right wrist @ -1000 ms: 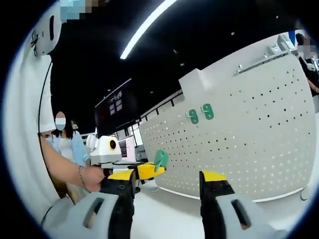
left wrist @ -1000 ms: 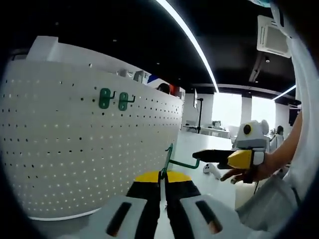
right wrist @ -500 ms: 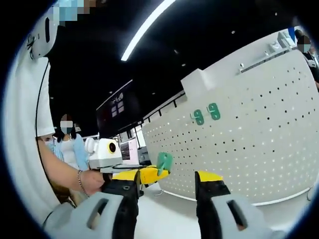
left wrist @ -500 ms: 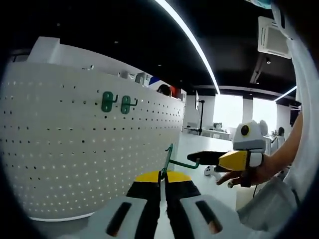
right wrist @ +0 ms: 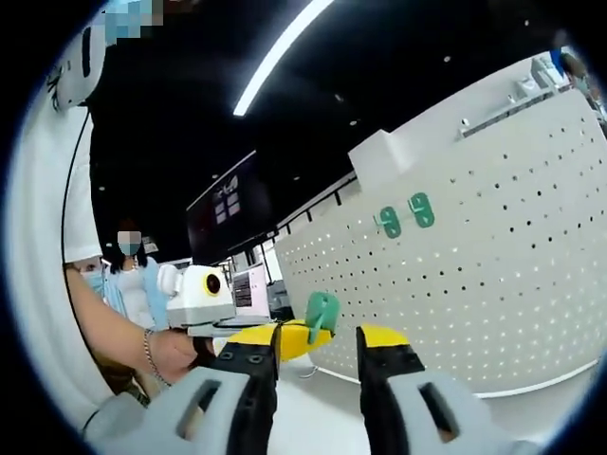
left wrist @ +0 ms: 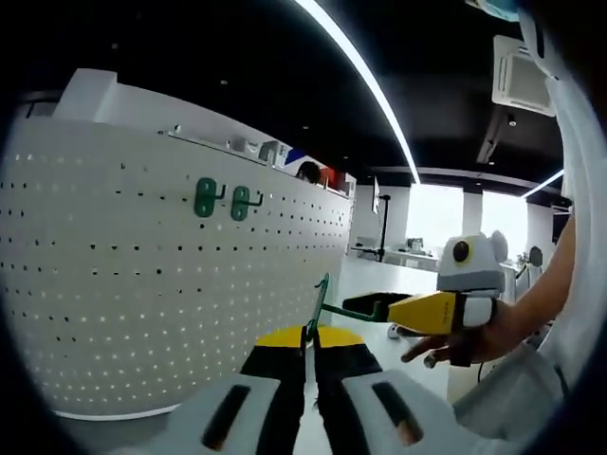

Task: Insert the hook assembly into the mounting plate slot until the hook locks in place.

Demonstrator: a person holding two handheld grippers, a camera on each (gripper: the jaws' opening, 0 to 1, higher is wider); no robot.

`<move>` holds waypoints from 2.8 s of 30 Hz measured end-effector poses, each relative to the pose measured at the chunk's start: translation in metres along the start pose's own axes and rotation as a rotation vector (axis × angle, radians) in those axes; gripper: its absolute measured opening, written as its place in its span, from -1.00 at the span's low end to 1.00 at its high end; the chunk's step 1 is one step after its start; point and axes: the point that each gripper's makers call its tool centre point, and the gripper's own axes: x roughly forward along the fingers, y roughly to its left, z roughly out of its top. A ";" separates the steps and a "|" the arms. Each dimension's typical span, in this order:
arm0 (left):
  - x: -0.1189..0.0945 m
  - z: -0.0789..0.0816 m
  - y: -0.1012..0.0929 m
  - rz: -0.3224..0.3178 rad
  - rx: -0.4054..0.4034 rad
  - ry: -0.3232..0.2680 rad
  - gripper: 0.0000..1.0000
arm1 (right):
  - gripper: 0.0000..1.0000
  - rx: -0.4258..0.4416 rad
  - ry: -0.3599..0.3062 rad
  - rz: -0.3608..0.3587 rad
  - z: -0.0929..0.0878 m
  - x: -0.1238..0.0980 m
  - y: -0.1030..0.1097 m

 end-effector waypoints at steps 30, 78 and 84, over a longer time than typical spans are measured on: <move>-0.001 0.004 -0.005 0.000 -0.016 -0.016 -0.97 | -0.88 -0.001 0.015 -0.004 -0.003 0.020 0.002; -0.003 -0.017 0.011 0.089 -0.024 0.043 0.27 | -1.00 0.144 0.037 -0.076 -0.006 0.029 -0.002; -0.001 -0.025 0.011 0.110 -0.002 0.079 0.82 | -1.00 0.163 0.038 -0.070 -0.005 0.029 -0.001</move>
